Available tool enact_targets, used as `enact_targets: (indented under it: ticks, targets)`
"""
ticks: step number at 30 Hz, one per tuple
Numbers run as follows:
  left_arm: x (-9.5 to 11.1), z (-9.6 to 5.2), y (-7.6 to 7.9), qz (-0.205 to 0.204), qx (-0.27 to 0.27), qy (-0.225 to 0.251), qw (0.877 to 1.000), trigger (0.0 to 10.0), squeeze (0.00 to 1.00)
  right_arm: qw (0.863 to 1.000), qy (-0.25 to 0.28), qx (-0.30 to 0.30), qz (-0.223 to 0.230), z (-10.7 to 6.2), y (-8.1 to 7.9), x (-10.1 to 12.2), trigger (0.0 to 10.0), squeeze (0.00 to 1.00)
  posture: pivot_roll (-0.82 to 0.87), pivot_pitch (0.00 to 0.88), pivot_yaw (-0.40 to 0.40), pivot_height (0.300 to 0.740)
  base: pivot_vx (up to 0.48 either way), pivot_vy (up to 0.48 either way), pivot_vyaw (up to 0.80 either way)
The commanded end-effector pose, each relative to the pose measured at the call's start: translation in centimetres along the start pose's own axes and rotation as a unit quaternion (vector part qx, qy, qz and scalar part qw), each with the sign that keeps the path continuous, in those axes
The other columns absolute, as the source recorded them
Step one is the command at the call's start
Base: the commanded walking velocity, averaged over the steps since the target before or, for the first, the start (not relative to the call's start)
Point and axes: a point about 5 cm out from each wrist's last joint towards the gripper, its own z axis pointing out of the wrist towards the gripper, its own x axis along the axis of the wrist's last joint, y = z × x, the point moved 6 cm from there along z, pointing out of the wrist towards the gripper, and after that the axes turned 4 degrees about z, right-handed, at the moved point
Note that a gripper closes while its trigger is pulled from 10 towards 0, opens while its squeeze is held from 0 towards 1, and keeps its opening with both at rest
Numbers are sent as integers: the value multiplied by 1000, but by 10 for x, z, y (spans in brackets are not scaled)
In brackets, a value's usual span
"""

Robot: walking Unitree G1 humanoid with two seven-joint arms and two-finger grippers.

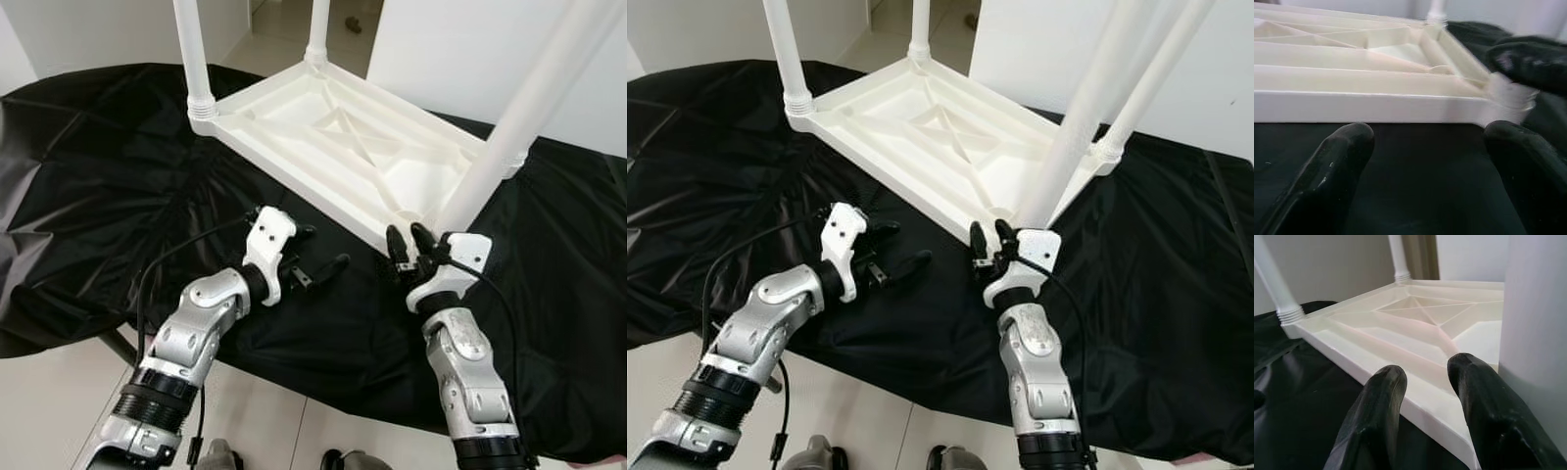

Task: Building children table

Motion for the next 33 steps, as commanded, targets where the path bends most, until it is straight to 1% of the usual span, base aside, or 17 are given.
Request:
enact_targets:
  ticks: [1,4,6,7,10,11,13,16,18,20,22,23,25,27,28,29,33]
  targets:
    - [-3,2,-6,17,11,-3,1000,10000,0,999,12,-39,-12,-6,19,5,10000,0,19,109,-17,740,0,0,0]
    - [-3,2,-8,19,13,-1,1000,10000,0,999,13,-43,-14,-7,21,6,10000,0,19,109,-17,740,0,0,0]
    - [-3,7,-14,26,16,-1,1000,10000,0,995,16,-86,-39,-14,49,9,10000,0,-14,117,0,740,0,0,0]
    - [-3,7,-14,26,16,-1,1000,10000,0,995,16,-86,-39,-14,49,9,10000,0,-14,117,0,740,0,0,0]
    - [-3,12,-18,29,12,-2,1000,10000,0,988,22,-136,-73,-21,80,16,10000,0,-32,126,11,740,0,0,0]
    - [-4,13,-18,31,9,-2,999,10000,0,986,24,-145,-80,-22,86,18,10000,0,-32,126,11,740,0,0,0]
    - [-4,13,-18,31,9,-2,999,10000,0,986,24,-145,-80,-22,86,18,10000,0,-32,126,11,740,0,0,0]
    - [-7,15,-18,33,-5,-4,999,10000,0,981,21,-173,-85,-26,104,19,10000,0,-33,131,15,740,0,0,0]
    - [-8,15,-18,32,-7,-4,999,10000,0,980,19,-179,-87,-27,107,19,10000,0,-33,131,15,740,0,0,0]
    - [-10,16,-22,37,-10,-6,999,10000,0,972,16,-208,-108,-33,127,21,10000,0,-34,134,21,740,0,0,0]
    - [-10,17,-23,38,-12,-6,999,10000,0,968,13,-226,-112,-36,139,22,10000,0,-34,134,21,740,0,0,0]
    - [-10,17,-23,38,-12,-6,999,10000,0,968,13,-226,-112,-36,139,22,10000,0,-34,134,21,740,0,0,0]
    - [-10,17,-24,41,-12,-6,999,10000,0,964,11,-237,-121,-39,145,23,10000,0,-36,134,24,740,0,0,0]
    - [-9,19,-25,47,-14,-5,999,10000,0,956,9,-261,-136,-45,156,25,10000,0,-38,134,27,740,0,0,0]
    - [-9,19,-25,47,-14,-5,999,10000,0,956,9,-261,-136,-45,156,25,10000,0,-38,134,27,740,0,0,0]
    - [-9,19,-25,48,-15,-4,999,10000,0,952,8,-273,-139,-48,161,26,10000,0,-41,134,29,740,0,0,0]
    - [-8,22,-24,55,-22,-2,998,10000,0,956,7,-262,-133,-49,156,23,10000,0,-44,138,32,740,0,0,0]
